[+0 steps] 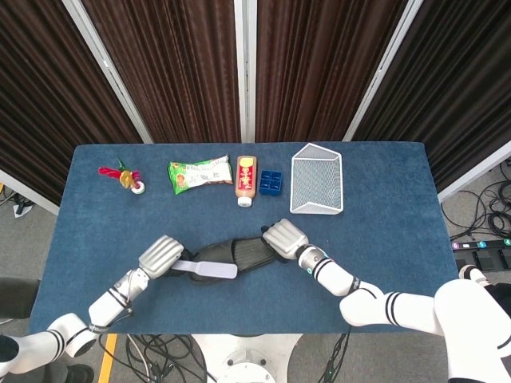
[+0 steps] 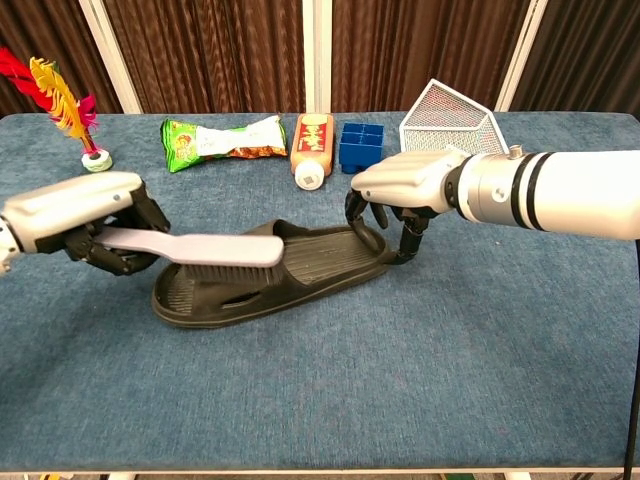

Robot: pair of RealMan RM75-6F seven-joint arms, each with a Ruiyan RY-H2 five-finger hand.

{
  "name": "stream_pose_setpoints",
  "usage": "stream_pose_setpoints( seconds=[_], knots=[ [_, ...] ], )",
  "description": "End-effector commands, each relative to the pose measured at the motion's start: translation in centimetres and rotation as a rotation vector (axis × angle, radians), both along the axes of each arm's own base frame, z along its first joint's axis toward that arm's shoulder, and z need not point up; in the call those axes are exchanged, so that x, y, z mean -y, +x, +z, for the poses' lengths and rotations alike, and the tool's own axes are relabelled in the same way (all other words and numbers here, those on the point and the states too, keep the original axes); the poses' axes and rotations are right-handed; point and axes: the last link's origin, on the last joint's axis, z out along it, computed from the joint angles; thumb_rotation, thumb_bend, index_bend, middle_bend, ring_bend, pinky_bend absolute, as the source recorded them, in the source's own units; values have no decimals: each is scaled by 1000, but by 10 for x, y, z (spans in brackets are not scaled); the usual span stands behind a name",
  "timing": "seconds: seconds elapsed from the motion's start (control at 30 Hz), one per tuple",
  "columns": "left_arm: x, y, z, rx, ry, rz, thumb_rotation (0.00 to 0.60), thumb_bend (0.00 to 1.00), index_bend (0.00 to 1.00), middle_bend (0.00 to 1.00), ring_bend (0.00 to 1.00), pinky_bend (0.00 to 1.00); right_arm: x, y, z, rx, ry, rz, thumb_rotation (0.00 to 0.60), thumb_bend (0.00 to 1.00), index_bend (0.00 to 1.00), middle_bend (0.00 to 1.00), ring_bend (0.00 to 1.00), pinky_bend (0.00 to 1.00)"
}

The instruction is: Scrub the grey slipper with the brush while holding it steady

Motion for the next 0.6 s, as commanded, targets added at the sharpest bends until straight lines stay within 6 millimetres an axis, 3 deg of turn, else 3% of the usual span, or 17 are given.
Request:
stream_pose_setpoints(
  seconds=[0.03,0.33,0.6],
  knots=[
    [-10,-1,-11,-56,-24,28,600,830,1000,1000,1000,1000,-1,-1,0,-6,2,3,600,235,564,492,393,429],
    [-45,-23,-6,-109,43,172,600,830,1000,1000,1000,1000,-3,0,-2,-12,4,7,600,237,564,492,393,429],
    [-50,-32,18,43,109,281,600,829,1000,1000,1000,1000,-4,0,2,-9,-5,11,600,238,569,482,392,429]
  ],
)
